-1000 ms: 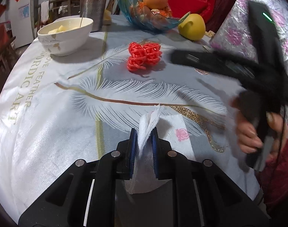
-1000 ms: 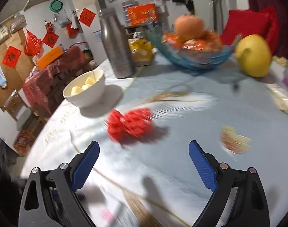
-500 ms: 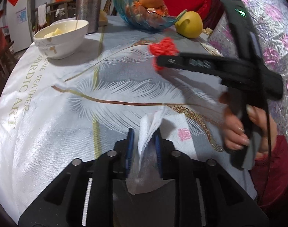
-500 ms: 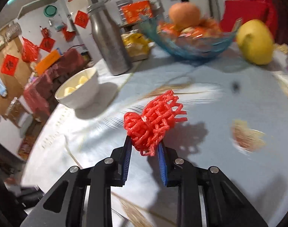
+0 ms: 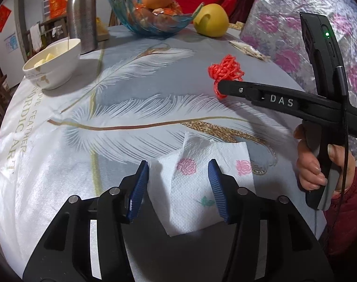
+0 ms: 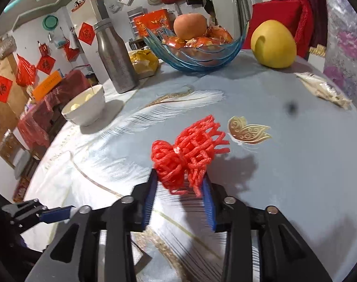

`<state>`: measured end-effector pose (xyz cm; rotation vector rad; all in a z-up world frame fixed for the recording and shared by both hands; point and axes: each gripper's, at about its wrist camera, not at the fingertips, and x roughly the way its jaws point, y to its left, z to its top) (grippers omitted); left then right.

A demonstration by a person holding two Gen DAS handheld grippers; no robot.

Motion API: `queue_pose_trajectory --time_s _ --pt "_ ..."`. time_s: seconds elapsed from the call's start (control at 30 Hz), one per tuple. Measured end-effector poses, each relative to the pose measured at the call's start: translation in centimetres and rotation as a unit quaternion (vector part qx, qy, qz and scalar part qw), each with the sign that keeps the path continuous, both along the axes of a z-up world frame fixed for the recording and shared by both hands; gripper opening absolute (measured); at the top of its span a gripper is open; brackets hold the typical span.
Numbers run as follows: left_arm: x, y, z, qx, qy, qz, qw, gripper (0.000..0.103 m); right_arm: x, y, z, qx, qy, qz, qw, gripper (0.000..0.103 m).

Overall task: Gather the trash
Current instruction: 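Lift the red mesh net with the right gripper while the left releases the tissue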

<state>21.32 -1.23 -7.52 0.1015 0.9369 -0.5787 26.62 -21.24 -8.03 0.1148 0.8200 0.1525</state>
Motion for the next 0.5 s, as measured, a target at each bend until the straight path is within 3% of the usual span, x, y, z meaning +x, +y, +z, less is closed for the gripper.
queue_pose_trajectory --time_s 0.07,0.27,0.43,0.47,0.5 --pt "0.0 -0.2 0.0 0.003 0.0 -0.005 1.0 0.052 0.0 0.0 0.1 -0.014 -0.004 -0.009 1.0 0.059" --pt "-0.2 -0.4 -0.1 0.012 -0.004 -0.008 0.9999 0.052 0.7 0.0 0.4 -0.032 -0.014 -0.02 0.999 0.074" --pt "-0.2 -0.5 0.0 0.012 -0.004 -0.011 0.9999 0.052 2.0 0.1 -0.1 -0.031 -0.004 -0.018 0.999 0.073" --pt "-0.2 -0.5 0.0 0.012 -0.005 -0.013 0.9998 0.052 2.2 -0.1 -0.2 -0.017 0.0 -0.01 1.0 0.057" --pt "-0.3 -0.7 0.0 0.013 -0.006 -0.015 0.9998 0.052 2.2 -0.2 -0.3 0.0 0.002 -0.004 1.0 0.051"
